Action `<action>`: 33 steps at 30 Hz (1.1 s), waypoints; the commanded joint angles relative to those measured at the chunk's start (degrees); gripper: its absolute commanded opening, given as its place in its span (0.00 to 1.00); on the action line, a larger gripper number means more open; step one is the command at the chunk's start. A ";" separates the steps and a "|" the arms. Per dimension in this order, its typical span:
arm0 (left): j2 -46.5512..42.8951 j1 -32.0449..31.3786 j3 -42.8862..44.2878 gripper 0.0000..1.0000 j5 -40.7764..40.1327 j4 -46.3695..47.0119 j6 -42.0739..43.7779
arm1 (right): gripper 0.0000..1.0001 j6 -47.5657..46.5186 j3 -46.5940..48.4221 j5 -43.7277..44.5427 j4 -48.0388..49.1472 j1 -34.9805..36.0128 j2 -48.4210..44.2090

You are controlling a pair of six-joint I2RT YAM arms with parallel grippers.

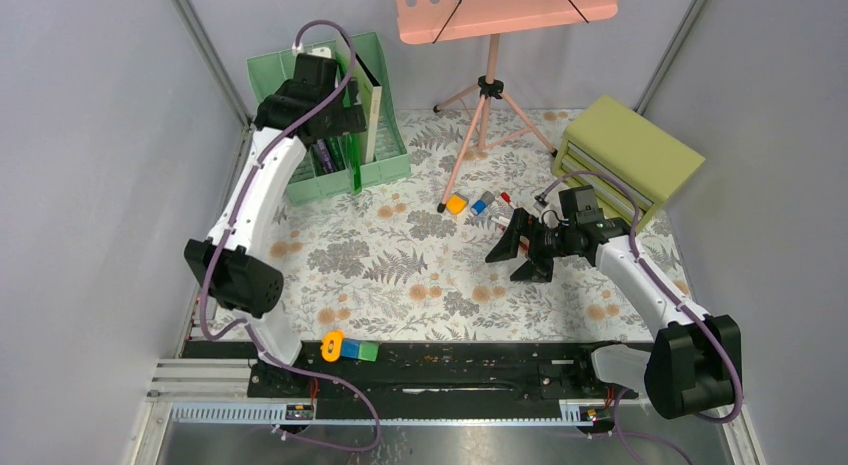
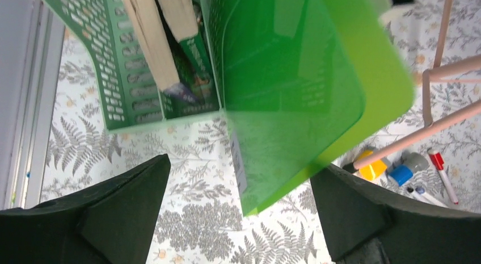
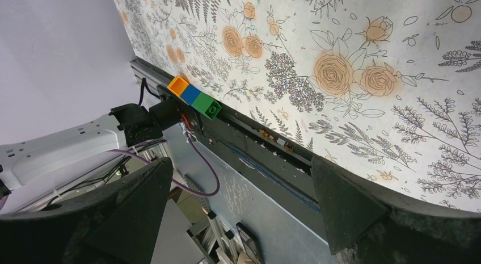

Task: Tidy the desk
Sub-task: Place the folder in the storage box.

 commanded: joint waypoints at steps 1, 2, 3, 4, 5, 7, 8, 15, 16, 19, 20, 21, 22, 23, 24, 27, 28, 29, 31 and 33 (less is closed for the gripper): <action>-6.65 -0.15 -8.40 0.94 2.18 3.78 -2.88 | 0.99 -1.35 0.13 -1.59 -0.54 0.28 0.50; -8.22 -0.33 -10.91 0.95 2.45 4.90 -3.03 | 0.99 -1.40 0.04 -1.59 -0.55 0.27 0.51; -9.50 -0.64 -13.64 0.95 2.43 6.19 -3.13 | 1.00 -1.43 0.03 -1.59 -0.55 0.28 0.51; -10.51 -1.01 -16.32 0.95 2.43 7.80 -3.13 | 0.99 -1.52 -0.11 -1.59 -0.59 0.27 0.51; -11.55 -1.32 -18.97 0.95 2.37 9.20 -3.07 | 0.99 -1.56 -0.21 -1.59 -0.59 0.27 0.51; -12.83 -2.16 -22.88 0.95 2.04 11.24 -3.14 | 0.99 -1.54 -0.31 -1.61 -0.56 0.27 0.51; -13.14 -2.41 -24.37 0.95 1.68 11.90 -3.22 | 0.99 -1.53 -0.43 -1.64 -0.54 0.25 0.51; -12.59 -4.98 -30.81 0.87 -0.19 15.74 -2.92 | 0.99 -1.62 -0.75 -1.51 -0.53 0.25 0.51; -12.31 -5.44 -31.59 0.86 -1.21 16.48 -2.70 | 0.99 -1.70 -0.77 -1.53 -0.61 0.27 0.65; -11.34 -6.45 -33.87 0.82 -3.67 19.03 -2.13 | 0.99 -1.75 -0.74 -1.54 -0.59 0.27 0.62; -10.77 -6.50 -34.15 0.82 -4.59 19.52 -2.09 | 1.00 -1.80 -0.86 -1.59 -0.61 0.27 0.60; -10.16 -6.53 -34.15 0.80 -5.43 19.69 -2.09 | 1.00 -1.86 -0.88 -1.59 -0.54 0.27 0.64; -9.45 -6.61 -33.88 0.78 -6.28 19.71 -2.04 | 1.00 -1.95 -0.97 -1.59 -0.62 0.27 0.64; -8.86 -6.69 -33.83 0.74 -6.69 19.80 -1.82 | 1.00 -1.97 -1.08 -1.54 -0.62 0.28 0.60; -8.39 -6.97 -33.92 0.72 -7.41 20.25 -1.32 | 0.99 -1.97 -1.15 -1.52 -0.56 0.27 0.65; -7.50 -8.15 -35.67 0.71 -10.19 23.11 0.12 | 1.00 -2.07 -1.48 -1.51 -0.60 0.27 0.75; -7.05 -8.15 -36.10 0.69 -10.73 23.55 0.19 | 0.99 -2.20 -1.49 -1.51 -0.55 0.29 0.84; -6.49 -8.20 -36.41 0.68 -11.33 23.95 0.12 | 1.00 -2.26 -1.50 -1.51 -0.56 0.28 0.88; -5.24 -8.20 -36.09 0.60 -11.93 23.88 0.03 | 1.00 -2.26 -1.42 -1.57 -0.58 0.29 0.86; -4.48 -8.30 -35.84 0.50 -11.80 23.50 0.02 | 0.99 -2.30 -1.35 -1.64 -0.58 0.27 0.87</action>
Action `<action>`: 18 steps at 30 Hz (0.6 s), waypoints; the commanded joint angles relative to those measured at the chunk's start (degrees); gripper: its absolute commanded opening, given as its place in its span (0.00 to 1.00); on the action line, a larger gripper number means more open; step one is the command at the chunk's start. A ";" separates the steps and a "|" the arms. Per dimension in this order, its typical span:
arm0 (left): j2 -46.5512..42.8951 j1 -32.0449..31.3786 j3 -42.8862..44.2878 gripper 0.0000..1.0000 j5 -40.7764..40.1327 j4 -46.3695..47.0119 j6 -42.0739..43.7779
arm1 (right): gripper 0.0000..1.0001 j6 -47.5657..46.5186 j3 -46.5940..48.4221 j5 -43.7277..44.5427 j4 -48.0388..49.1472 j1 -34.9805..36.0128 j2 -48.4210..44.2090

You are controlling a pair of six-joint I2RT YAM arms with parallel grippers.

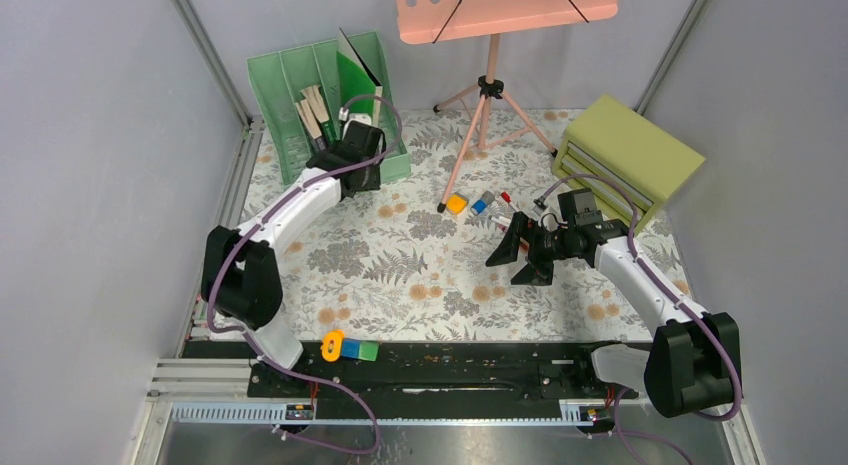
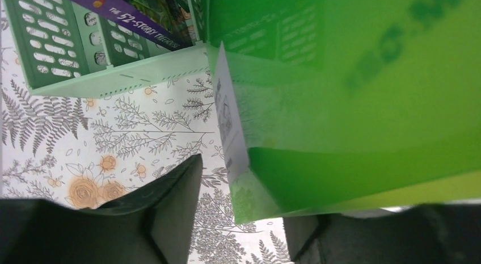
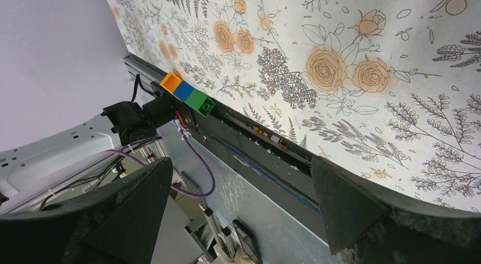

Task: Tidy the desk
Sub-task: Place the folder in the storage box.

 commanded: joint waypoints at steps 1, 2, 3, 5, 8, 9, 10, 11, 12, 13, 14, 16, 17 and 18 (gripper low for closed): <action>1.23 -0.48 0.02 0.43 -3.59 3.43 0.85 | 0.99 -1.12 -0.11 -1.65 -0.58 0.27 0.29; 0.79 -0.63 -0.12 0.36 -3.72 3.55 0.85 | 0.99 -1.16 -0.10 -1.66 -0.65 0.27 0.29; 0.16 -0.68 -0.23 0.30 -3.82 3.56 0.85 | 0.99 -1.20 -0.10 -1.74 -0.65 0.27 0.30; -1.46 -0.68 -0.39 0.18 -3.88 3.33 0.94 | 0.99 -1.14 -0.04 -1.81 -0.62 0.27 0.29; -4.45 -0.64 0.45 0.06 -3.87 2.18 0.62 | 0.99 -1.04 -0.18 -1.90 -0.55 0.27 0.30; -5.30 -0.68 1.39 0.02 -3.69 1.03 0.45 | 1.00 -1.01 -0.11 -1.92 -0.57 0.27 0.27; -5.78 -0.61 2.69 0.00 -3.19 -0.45 0.30 | 1.00 -1.01 -0.10 -1.97 -0.65 0.29 0.16; -6.05 -0.63 4.51 0.00 -2.83 -3.08 -0.34 | 0.99 -0.89 0.01 -2.02 -0.66 0.33 0.07; -6.26 -0.65 6.97 0.00 -2.28 -5.06 -0.90 | 0.99 -0.92 0.06 -2.01 -0.61 0.25 -0.03; -6.43 -0.53 8.88 0.00 -1.43 -7.17 -1.40 | 0.99 -0.86 0.05 -2.00 -0.61 0.31 -0.13; -6.41 -0.59 10.78 0.00 -0.73 -9.02 -2.14 | 0.99 -0.79 -0.01 -2.03 -0.61 0.28 -0.18; -6.21 -0.45 14.33 0.00 1.45 -12.51 -3.44 | 0.99 -0.70 0.06 -2.02 -0.61 0.33 -0.32; -5.84 -0.34 16.12 0.00 2.34 -14.21 -4.24 | 1.00 -0.68 0.05 -2.07 -0.62 0.28 -0.40; -5.40 -0.13 18.30 0.00 3.52 -16.04 -5.06 | 1.00 -0.64 -0.01 -2.14 -0.59 0.27 -0.45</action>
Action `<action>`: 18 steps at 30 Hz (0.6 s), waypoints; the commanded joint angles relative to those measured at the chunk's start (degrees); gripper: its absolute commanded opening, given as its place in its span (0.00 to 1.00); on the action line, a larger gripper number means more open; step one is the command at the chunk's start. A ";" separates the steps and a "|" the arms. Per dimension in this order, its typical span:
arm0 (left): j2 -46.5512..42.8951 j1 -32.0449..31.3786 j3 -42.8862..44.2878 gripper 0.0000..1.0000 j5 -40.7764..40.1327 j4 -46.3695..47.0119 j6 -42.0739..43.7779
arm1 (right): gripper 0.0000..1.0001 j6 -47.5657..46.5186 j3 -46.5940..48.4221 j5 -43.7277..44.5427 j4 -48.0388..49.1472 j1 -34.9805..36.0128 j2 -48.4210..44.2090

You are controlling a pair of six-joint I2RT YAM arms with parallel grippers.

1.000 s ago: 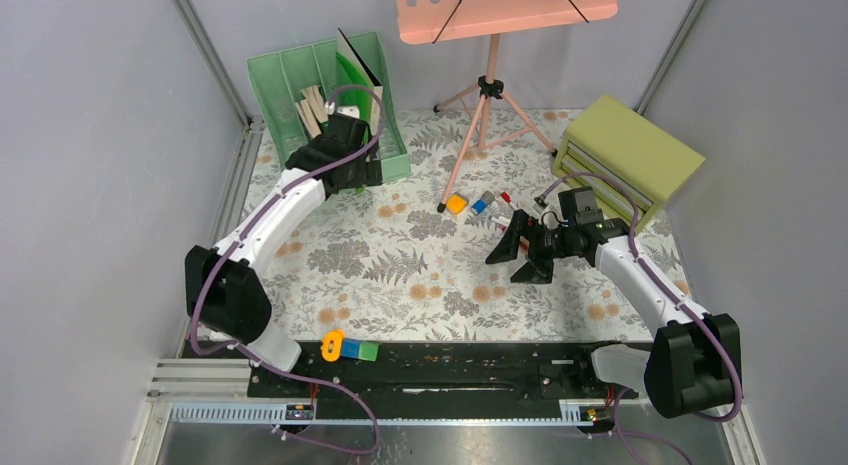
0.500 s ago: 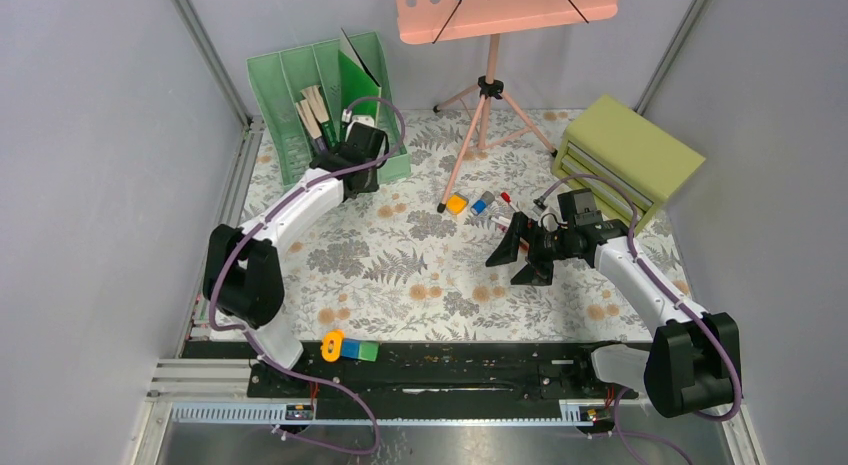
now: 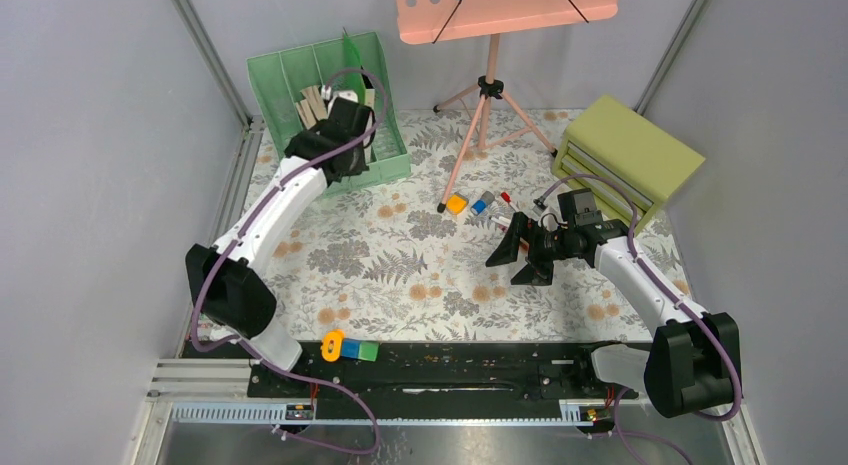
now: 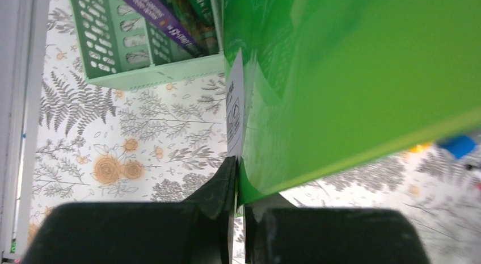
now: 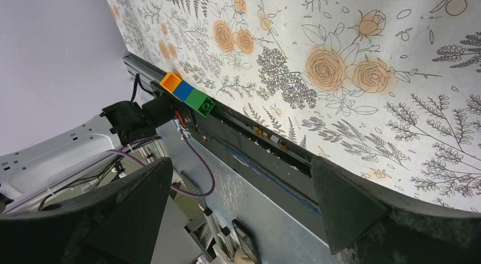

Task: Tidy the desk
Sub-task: Place the folder in the storage box.

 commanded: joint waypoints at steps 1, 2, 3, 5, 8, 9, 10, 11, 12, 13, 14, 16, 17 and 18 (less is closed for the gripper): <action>-2.11 0.48 11.13 0.00 5.91 -5.67 -3.22 | 0.99 -0.39 0.06 -2.19 -0.62 0.27 -0.54; -1.46 0.74 13.21 0.00 7.31 -7.09 -3.63 | 1.00 -0.33 0.09 -2.16 -0.64 0.27 -0.62; -0.65 1.10 15.70 0.00 8.87 -8.59 -4.11 | 1.00 -0.29 0.06 -2.16 -0.62 0.27 -0.69; 0.87 2.08 20.27 0.00 11.52 -11.33 -5.25 | 0.99 -0.24 0.02 -2.17 -0.65 0.32 -0.97; 3.24 4.19 26.20 0.00 15.17 -14.74 -7.63 | 1.00 -0.13 -0.08 -2.24 -0.62 0.28 -1.10; 3.92 5.01 27.87 0.00 16.13 -15.83 -8.51 | 0.99 -0.11 -0.16 -2.25 -0.65 0.30 -1.00; 4.39 5.98 29.25 0.00 17.21 -16.67 -9.34 | 1.00 -0.11 -0.17 -2.33 -0.63 0.28 -1.02; 4.75 6.53 30.37 0.00 18.16 -17.36 -10.24 | 0.99 -0.12 -0.17 -2.34 -0.60 0.28 -1.09; 5.01 7.03 31.03 0.00 19.01 -17.80 -11.05 | 0.99 -0.16 -0.17 -2.29 -0.63 0.30 -1.10; 5.00 7.38 31.39 0.00 19.60 -18.03 -11.66 | 1.00 -0.16 -0.15 -2.26 -0.66 0.27 -1.05; 5.04 7.76 31.76 0.00 20.37 -18.46 -12.57 | 1.00 -0.12 -0.16 -2.30 -0.61 0.23 -0.92; 4.97 8.13 32.14 0.00 20.89 -19.45 -13.72 | 0.99 -0.08 -0.17 -2.35 -0.63 0.27 -0.84; 5.06 8.25 32.34 0.00 20.95 -19.91 -14.22 | 0.99 -0.11 -0.12 -2.34 -0.59 0.32 -0.80; 5.06 8.32 32.43 0.00 21.14 -20.39 -14.67 | 0.99 -0.17 -0.09 -2.39 -0.52 0.29 -0.77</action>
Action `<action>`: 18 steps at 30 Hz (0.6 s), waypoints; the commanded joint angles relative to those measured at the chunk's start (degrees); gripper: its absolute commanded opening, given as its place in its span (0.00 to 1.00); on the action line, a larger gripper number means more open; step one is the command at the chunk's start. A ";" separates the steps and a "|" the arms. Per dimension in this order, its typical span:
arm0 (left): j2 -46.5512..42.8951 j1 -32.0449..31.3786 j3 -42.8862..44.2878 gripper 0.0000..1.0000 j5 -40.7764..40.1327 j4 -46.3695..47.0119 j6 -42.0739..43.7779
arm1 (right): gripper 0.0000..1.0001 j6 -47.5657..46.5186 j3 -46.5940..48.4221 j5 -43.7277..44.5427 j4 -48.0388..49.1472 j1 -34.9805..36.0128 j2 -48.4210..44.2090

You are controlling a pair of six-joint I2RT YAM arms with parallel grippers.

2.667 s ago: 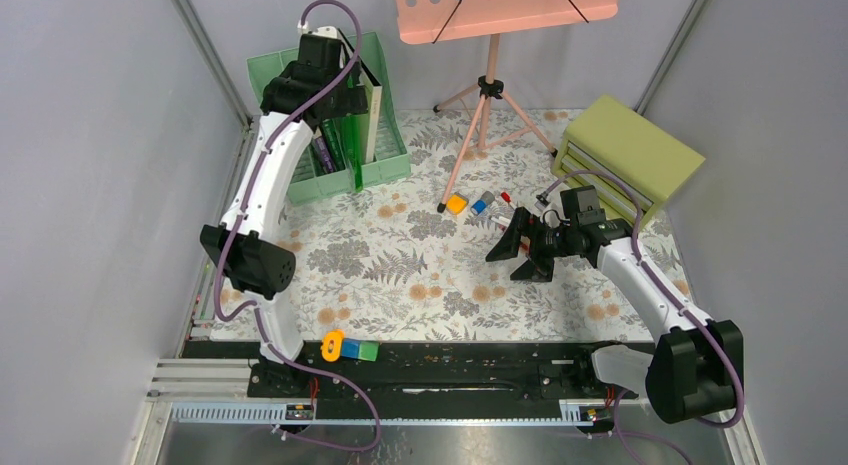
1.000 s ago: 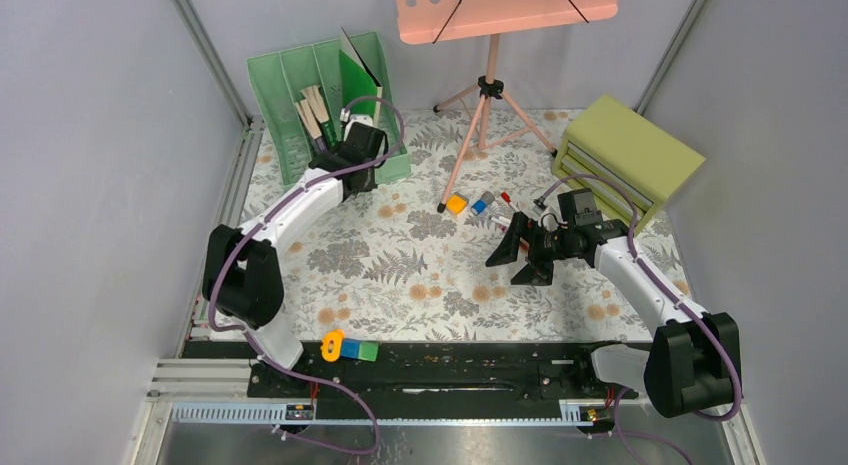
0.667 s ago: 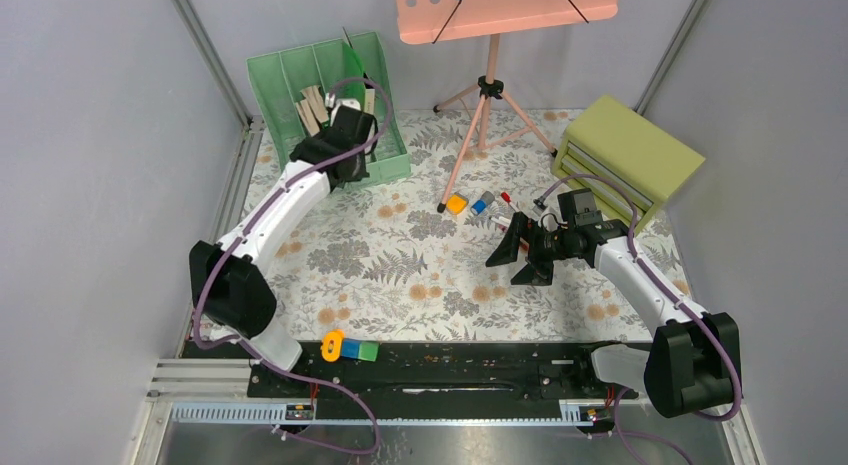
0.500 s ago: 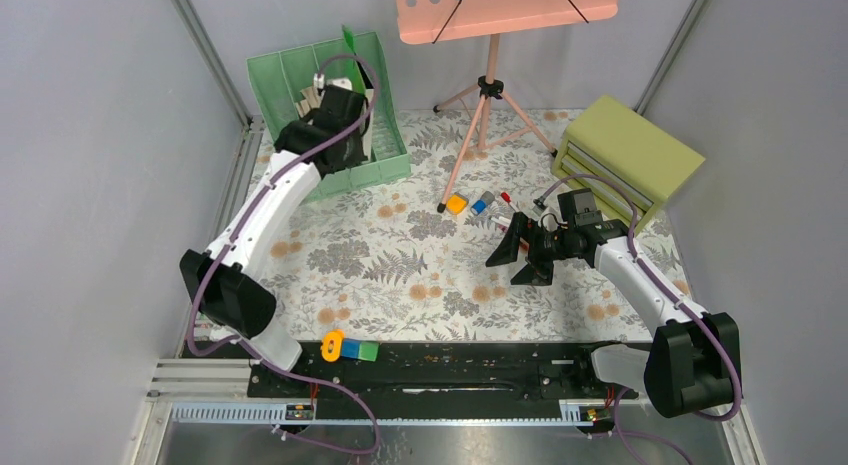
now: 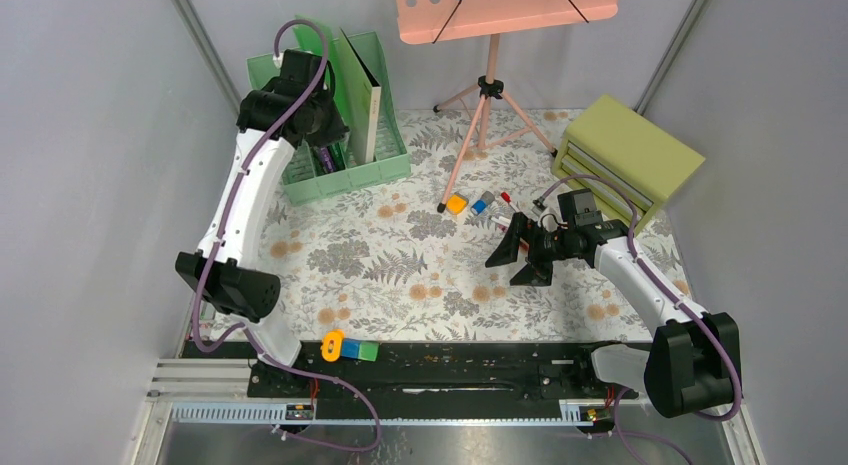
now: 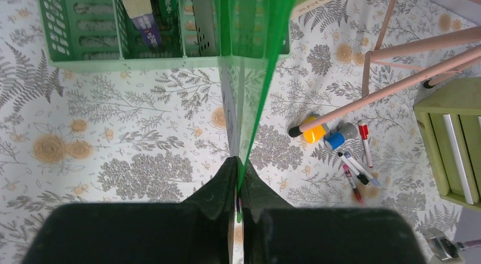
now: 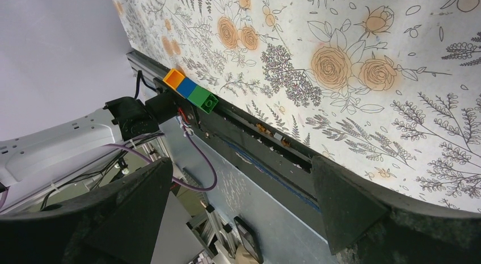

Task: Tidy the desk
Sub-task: Place the folder in the storage box.

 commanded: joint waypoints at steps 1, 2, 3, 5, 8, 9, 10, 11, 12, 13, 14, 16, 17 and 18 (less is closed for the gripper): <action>0.18 0.37 3.30 0.00 4.41 -1.40 -4.71 | 0.99 -0.18 0.05 -1.43 -0.58 0.27 -0.61; 0.23 0.43 3.36 0.00 4.30 -2.17 -5.39 | 1.00 -0.22 0.01 -1.42 -0.59 0.26 -0.60; 0.02 0.44 3.10 0.00 4.72 -2.54 -5.67 | 0.99 -0.24 0.04 -1.47 -0.59 0.27 -0.57; -0.74 0.39 1.86 0.00 5.34 -2.65 -6.62 | 1.00 -0.27 0.05 -1.43 -0.58 0.25 -0.56; -2.71 0.38 -0.55 0.00 6.58 -1.68 -7.52 | 1.00 -0.33 -0.17 -1.41 -0.57 0.27 -0.56; -3.44 0.38 -1.26 0.00 6.82 -1.28 -7.83 | 0.99 -0.36 -0.21 -1.42 -0.55 0.27 -0.57; -4.18 0.38 -2.00 0.00 6.84 -1.08 -8.01 | 1.00 -0.37 -0.28 -1.43 -0.54 0.32 -0.53; -4.85 0.42 -3.06 0.00 6.77 -0.40 -8.12 | 0.99 -0.32 -0.28 -1.42 -0.53 0.28 -0.64; -5.40 0.40 -3.91 0.00 6.63 0.15 -8.16 | 1.00 -0.35 -0.30 -1.50 -0.57 0.27 -0.70; -5.52 0.41 -4.49 0.00 6.60 0.29 -8.29 | 1.00 -0.31 -0.30 -1.51 -0.53 0.29 -0.74; -5.55 0.38 -4.67 0.00 7.01 0.20 -8.36 | 0.99 -0.33 -0.30 -1.51 -0.58 0.28 -0.86; -5.55 0.41 -5.83 0.00 8.79 0.33 -9.04 | 0.99 -0.31 -0.32 -1.44 -0.65 0.27 -1.14; -5.77 0.41 -6.90 0.00 9.76 0.85 -9.24 | 1.00 -0.19 -0.33 -1.35 -0.58 0.29 -1.37; -6.13 0.40 -8.22 0.00 10.04 1.60 -9.40 | 0.99 -0.15 -0.47 -1.27 -0.61 0.28 -1.54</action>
